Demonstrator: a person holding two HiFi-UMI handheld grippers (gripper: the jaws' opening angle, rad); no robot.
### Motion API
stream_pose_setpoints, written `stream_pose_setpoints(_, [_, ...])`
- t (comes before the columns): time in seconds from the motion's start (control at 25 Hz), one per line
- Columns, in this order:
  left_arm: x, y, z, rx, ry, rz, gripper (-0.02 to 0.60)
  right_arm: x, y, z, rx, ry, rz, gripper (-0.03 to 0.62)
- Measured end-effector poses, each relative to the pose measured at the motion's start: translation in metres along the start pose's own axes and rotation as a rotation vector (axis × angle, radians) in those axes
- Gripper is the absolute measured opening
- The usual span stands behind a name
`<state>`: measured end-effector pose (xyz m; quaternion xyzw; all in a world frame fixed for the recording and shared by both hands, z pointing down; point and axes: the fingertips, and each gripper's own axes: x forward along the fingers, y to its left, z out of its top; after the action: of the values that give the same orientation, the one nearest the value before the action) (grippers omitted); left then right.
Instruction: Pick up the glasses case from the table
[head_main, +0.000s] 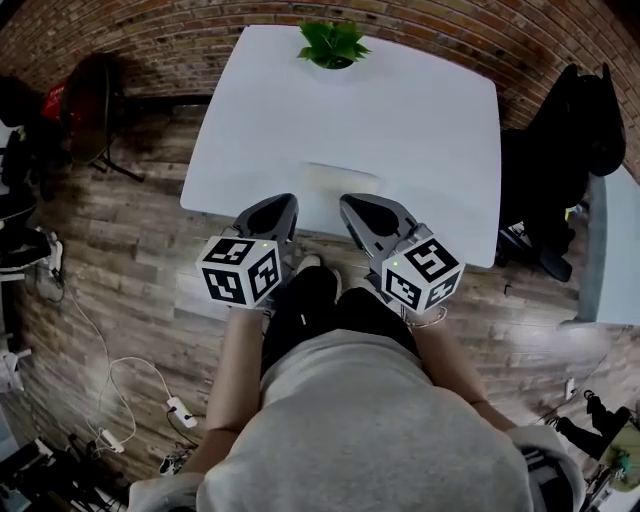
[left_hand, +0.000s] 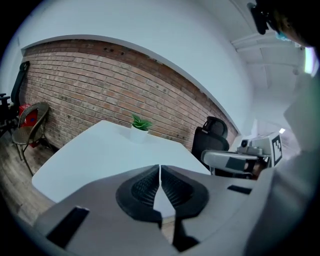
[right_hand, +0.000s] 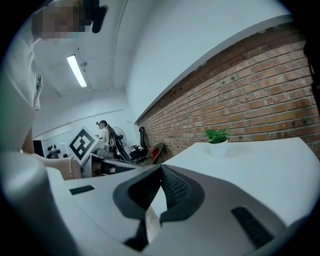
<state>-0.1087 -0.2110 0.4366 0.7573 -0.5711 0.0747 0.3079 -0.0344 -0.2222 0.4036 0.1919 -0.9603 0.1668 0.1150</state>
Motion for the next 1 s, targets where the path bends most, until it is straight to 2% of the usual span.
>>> stream_pose_setpoints(0.2, [0.013, 0.009, 0.004, 0.002, 0.04, -0.017, 0.012, 0.008, -0.019, 0.001, 0.002, 0.018, -0.018, -0.002])
stream_pose_setpoints(0.4, [0.023, 0.021, 0.0, -0.024, 0.067, -0.03, 0.012, 0.021, -0.033, -0.005, -0.058, 0.085, -0.032, -0.002])
stream_pose_setpoints(0.64, [0.034, 0.03, -0.022, -0.065, 0.102, -0.055, 0.012, 0.035, -0.049, -0.02, -0.124, 0.182, -0.03, 0.0])
stream_pose_setpoints(0.72, [0.037, 0.034, -0.031, -0.08, 0.116, -0.065, 0.012, 0.041, -0.053, -0.027, -0.163, 0.228, -0.024, 0.042])
stream_pose_setpoints(0.84, [0.045, 0.04, -0.046, -0.099, 0.143, -0.074, 0.012, 0.055, -0.057, -0.038, -0.235, 0.31, 0.007, 0.068])
stream_pose_setpoints(1.0, [0.051, 0.05, -0.056, -0.116, 0.154, -0.078, 0.012, 0.078, -0.058, -0.057, -0.291, 0.411, 0.074, 0.159])
